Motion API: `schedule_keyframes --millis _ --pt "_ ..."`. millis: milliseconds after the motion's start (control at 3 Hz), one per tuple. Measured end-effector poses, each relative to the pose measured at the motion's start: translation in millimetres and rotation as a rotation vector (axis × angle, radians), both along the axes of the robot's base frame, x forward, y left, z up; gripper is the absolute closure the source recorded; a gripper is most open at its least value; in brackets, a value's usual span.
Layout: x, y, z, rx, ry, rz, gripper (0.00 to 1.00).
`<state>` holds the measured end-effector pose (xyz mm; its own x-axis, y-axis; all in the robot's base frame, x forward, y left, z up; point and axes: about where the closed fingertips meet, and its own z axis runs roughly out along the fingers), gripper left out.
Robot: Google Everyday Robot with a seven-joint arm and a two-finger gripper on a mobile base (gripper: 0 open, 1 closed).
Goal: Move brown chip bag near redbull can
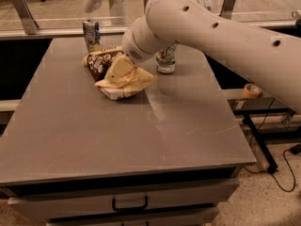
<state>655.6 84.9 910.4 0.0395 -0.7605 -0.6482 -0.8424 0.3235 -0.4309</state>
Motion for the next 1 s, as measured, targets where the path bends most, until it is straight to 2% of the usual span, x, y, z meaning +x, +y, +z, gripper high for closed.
schedule_keyframes --millis 333,667,1000 --pt "-26.7 -19.2 36.8 0.007 -0.042 0.008 0.0" --pt "-59.8 -57.8 88.7 -0.003 -0.13 -0.05 0.0" --pt "-86.7 -87.7 129.8 -0.028 -0.212 -0.142 0.0"
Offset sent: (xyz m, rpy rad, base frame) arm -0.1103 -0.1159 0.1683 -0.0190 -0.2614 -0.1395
